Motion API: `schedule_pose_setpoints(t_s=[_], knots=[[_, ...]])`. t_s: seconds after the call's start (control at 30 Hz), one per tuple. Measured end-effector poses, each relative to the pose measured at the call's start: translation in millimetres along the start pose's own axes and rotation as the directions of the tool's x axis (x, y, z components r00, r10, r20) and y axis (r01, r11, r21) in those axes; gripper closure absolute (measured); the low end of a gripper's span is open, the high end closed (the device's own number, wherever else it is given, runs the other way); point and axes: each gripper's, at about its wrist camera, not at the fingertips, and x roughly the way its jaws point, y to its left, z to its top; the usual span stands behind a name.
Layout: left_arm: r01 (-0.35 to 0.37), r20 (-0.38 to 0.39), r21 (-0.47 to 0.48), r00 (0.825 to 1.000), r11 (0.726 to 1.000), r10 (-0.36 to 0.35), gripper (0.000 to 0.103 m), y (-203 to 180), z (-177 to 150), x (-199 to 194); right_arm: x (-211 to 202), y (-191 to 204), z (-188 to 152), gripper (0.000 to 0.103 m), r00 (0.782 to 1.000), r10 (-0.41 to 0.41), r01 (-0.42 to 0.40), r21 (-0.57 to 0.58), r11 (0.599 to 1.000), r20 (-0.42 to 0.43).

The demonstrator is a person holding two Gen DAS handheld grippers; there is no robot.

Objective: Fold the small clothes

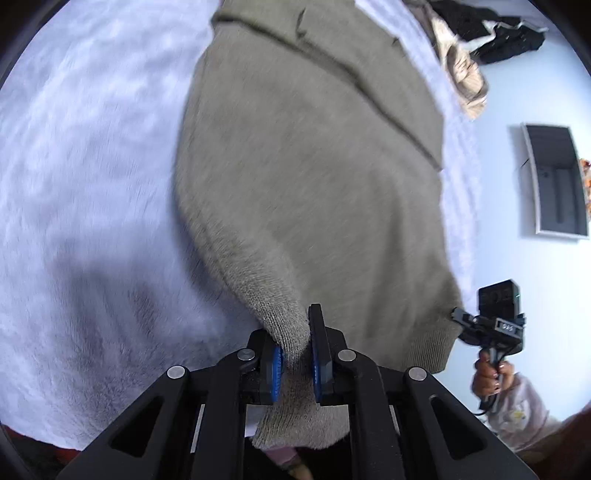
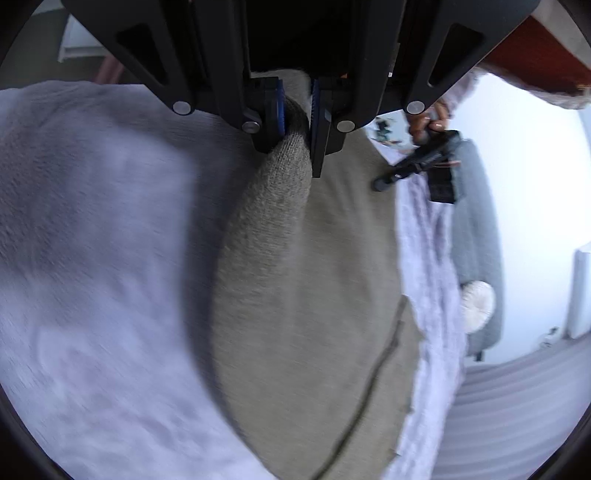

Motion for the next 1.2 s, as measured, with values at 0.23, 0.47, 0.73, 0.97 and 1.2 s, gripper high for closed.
schedule_pose_setpoints(t_s=[0.23,0.47,0.73,0.97,1.2], knots=[[0.147,0.193,-0.003,0.971,0.989,-0.143,0.089,-15,55,-47,-8,52,42,0.092,0.954,0.268,-0.264,-0.045,0.963,0.137],[0.131,0.351,0.074,0.924,0.989,-0.149,0.089,-30,142,-66,-10,95,141,0.092,0.908,0.355,-0.329,-0.144,0.933,0.222],[-0.093,0.401,-0.064,0.909,0.994,0.111,0.089,-25,252,-28,15,86,252,0.092,0.922,0.216,-0.217,-0.032,0.976,0.322],[-0.215,0.34,-0.057,0.914,0.975,0.221,0.039,-6,235,-21,30,60,259,0.078,0.936,0.181,-0.211,0.068,0.975,0.301],[-0.091,0.264,0.019,0.961,0.996,0.083,0.037,-10,207,-27,23,56,246,0.062,0.922,0.265,-0.292,0.059,0.955,0.281]])
